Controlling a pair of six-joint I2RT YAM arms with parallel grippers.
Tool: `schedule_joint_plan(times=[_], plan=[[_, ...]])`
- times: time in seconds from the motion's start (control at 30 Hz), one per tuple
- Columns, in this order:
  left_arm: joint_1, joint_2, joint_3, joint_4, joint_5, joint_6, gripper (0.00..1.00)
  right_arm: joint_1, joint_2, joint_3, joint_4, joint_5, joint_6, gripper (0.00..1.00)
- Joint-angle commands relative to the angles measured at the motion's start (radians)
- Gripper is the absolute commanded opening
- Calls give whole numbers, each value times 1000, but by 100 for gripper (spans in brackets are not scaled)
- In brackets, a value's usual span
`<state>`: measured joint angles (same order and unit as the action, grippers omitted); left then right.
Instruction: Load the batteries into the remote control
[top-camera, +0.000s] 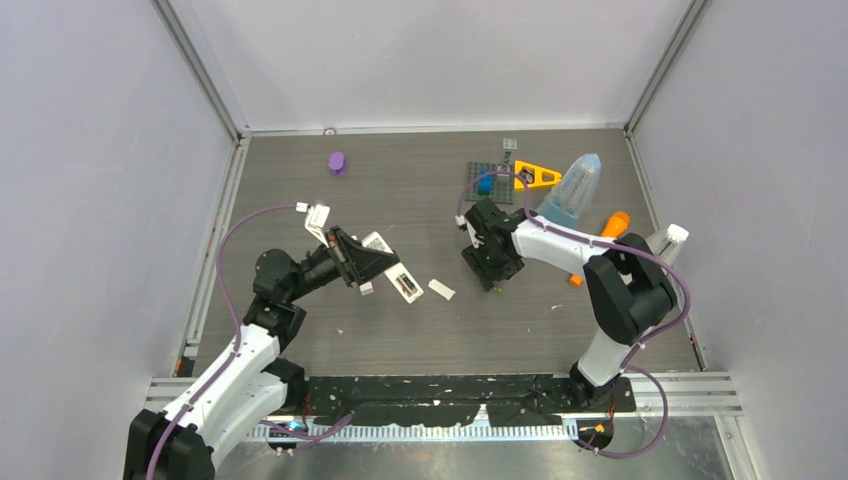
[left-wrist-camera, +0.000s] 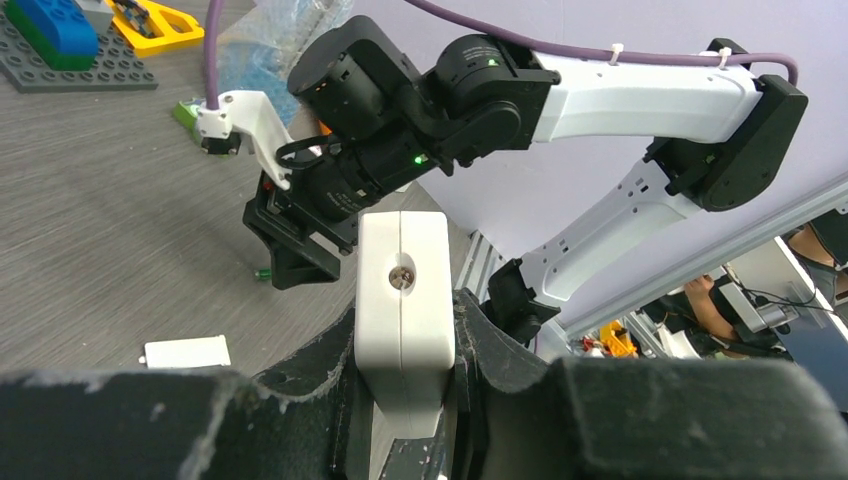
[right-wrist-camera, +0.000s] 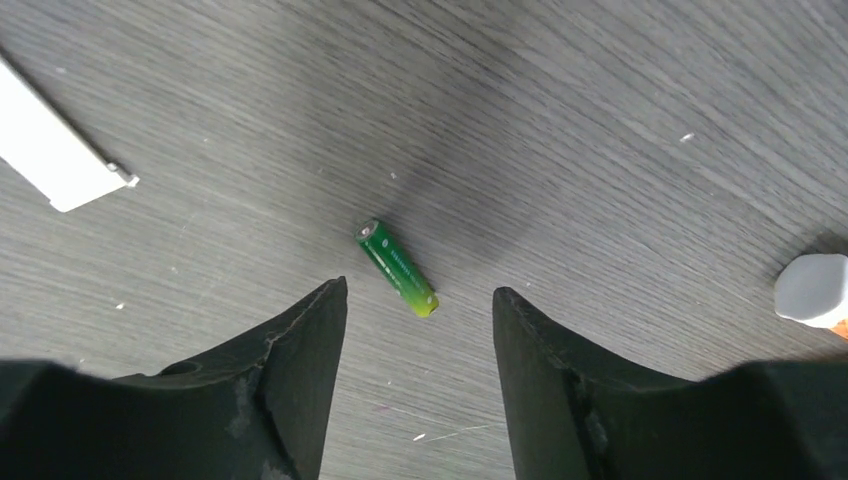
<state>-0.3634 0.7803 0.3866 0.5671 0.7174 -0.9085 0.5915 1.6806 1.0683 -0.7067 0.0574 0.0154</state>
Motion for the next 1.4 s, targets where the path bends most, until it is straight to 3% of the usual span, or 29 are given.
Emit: schedule_joint_plan(times=[0.0, 0.27, 0.5, 0.6, 0.73, 0.97, 1.13, 1.37], plan=[[6, -12, 7, 29, -16, 7, 0, -2, 39, 36, 23, 26, -37, 59], [6, -8, 1, 16, -31, 2, 0, -1, 42, 19, 78, 19, -18, 39], [6, 5, 3, 20, -36, 0, 0, -1, 72, 14, 103, -38, -2, 33], [6, 10, 8, 18, -36, 0, 0, -1, 80, 7, 113, -89, 30, 17], [6, 12, 10, 13, -35, 0, 0, -1, 31, -10, 148, -107, 74, 6], [6, 25, 8, 26, -40, -17, 0, 21, -224, -8, 227, -63, 179, 5], [6, 84, -3, 165, -33, -139, 0, 96, -430, 34, 327, -112, 257, 5], [5, 157, -4, 307, -60, -362, 0, 284, -537, 143, 428, -76, 280, 6]])
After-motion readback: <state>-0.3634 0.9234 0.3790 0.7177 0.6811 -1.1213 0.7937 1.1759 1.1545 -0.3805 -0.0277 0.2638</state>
